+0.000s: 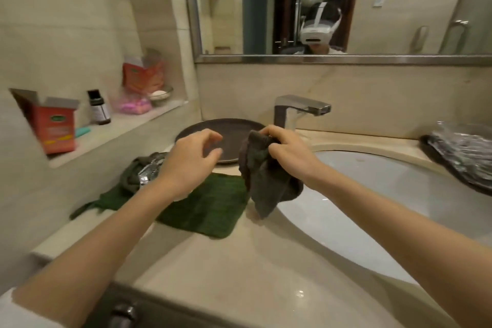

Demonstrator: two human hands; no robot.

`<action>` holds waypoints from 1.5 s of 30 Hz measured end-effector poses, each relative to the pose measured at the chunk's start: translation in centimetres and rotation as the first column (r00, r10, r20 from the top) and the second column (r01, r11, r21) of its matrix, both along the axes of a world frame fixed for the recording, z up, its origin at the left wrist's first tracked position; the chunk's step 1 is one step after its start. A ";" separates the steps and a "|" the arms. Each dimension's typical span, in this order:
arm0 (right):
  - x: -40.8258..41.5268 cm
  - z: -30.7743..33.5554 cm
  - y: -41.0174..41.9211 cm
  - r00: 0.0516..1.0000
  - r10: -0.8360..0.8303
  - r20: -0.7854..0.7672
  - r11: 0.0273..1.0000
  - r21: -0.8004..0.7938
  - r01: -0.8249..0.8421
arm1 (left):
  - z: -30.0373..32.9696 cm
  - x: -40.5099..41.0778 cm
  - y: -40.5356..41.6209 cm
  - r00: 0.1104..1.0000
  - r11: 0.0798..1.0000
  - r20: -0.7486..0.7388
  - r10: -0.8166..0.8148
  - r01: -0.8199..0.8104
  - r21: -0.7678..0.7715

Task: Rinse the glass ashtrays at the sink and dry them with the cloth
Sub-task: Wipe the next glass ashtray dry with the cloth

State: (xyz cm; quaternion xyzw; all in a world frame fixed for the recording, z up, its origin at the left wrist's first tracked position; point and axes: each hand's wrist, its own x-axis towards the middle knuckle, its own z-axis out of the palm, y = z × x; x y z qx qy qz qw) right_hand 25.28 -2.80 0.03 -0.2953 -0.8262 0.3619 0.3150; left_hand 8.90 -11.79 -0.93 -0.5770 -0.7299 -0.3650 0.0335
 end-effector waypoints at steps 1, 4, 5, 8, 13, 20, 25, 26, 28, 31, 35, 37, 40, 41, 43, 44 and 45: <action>-1.1 0.0 0.0 1.000 0.003 0.010 0.999 -0.054 -0.003 | -0.2 -1.5 -0.1 0.998 0.997 -0.010 0.060 -0.061 -0.057; -4.3 -0.5 0.1 0.997 0.047 0.055 0.967 -0.253 -0.031 | -1.0 -5.7 -0.2 0.981 0.949 -0.020 0.192 -0.190 -0.251; -5.4 -0.7 0.1 0.992 0.049 0.113 0.964 -0.266 -0.017 | -1.4 -6.9 -0.2 0.973 0.927 -0.047 0.225 -0.229 -0.296; -8.8 -1.6 0.3 0.948 0.024 0.319 0.986 -0.162 0.030 | -2.4 -9.1 -0.3 0.949 0.866 -0.081 0.304 -0.310 -0.391; -12.6 -3.1 0.0 0.899 0.024 0.436 0.990 -0.136 0.040 | -3.5 -10.5 0.0 0.913 0.889 0.099 0.396 -0.355 -0.289; -13.1 -3.9 1.0 0.931 -0.060 0.359 0.982 -0.147 0.120 | -3.1 -9.5 0.3 0.909 0.920 0.145 0.390 -0.377 -0.110; -9.0 -1.6 2.8 0.952 -0.140 0.273 0.981 -0.091 0.171 | -0.8 -7.2 1.2 0.870 0.978 0.451 0.201 -0.200 -0.051; -7.8 -1.0 3.1 0.957 -0.148 0.250 0.980 -0.094 0.176 | -0.3 -6.5 1.5 0.831 0.990 0.539 0.140 -0.131 -0.054; -5.3 0.0 3.5 0.959 -0.178 0.219 0.975 -0.091 0.202 | 0.8 -4.3 2.5 0.721 0.990 0.693 0.015 0.085 -0.111; -1.3 1.0 4.0 0.952 -0.249 0.176 0.960 -0.087 0.267 | 2.0 -0.2 3.8 0.467 0.926 0.881 -0.079 0.362 -0.108; 3.9 1.4 4.9 0.962 -0.264 0.070 0.948 -0.163 0.273 | 1.4 3.8 6.0 0.274 0.889 0.951 -0.142 0.458 0.001; 6.1 1.1 5.4 0.947 -0.321 -0.005 0.920 -0.241 0.310 | 0.7 5.7 7.1 0.222 0.891 0.966 -0.133 0.454 0.019; 8.7 0.6 6.0 0.815 -0.509 -0.279 0.855 -0.279 0.438 | -0.2 8.2 9.0 0.172 0.898 0.977 -0.128 0.437 0.041; 9.3 0.5 5.9 0.775 -0.495 -0.392 0.867 -0.278 0.413 | -0.5 8.9 9.5 0.154 0.897 0.980 -0.130 0.439 0.050; 10.2 0.1 5.5 0.771 -0.383 -0.509 0.923 -0.189 0.334 | -1.2 10.2 10.3 0.136 0.877 0.980 -0.147 0.475 0.066; 10.2 -0.5 5.2 0.810 -0.340 -0.478 0.938 -0.105 0.332 | -1.7 10.8 10.6 0.137 0.862 0.977 -0.163 0.502 0.074; 10.3 -1.3 4.8 0.863 -0.327 -0.386 0.935 0.000 0.354 | -2.2 11.4 10.9 0.140 0.849 0.974 -0.178 0.522 0.081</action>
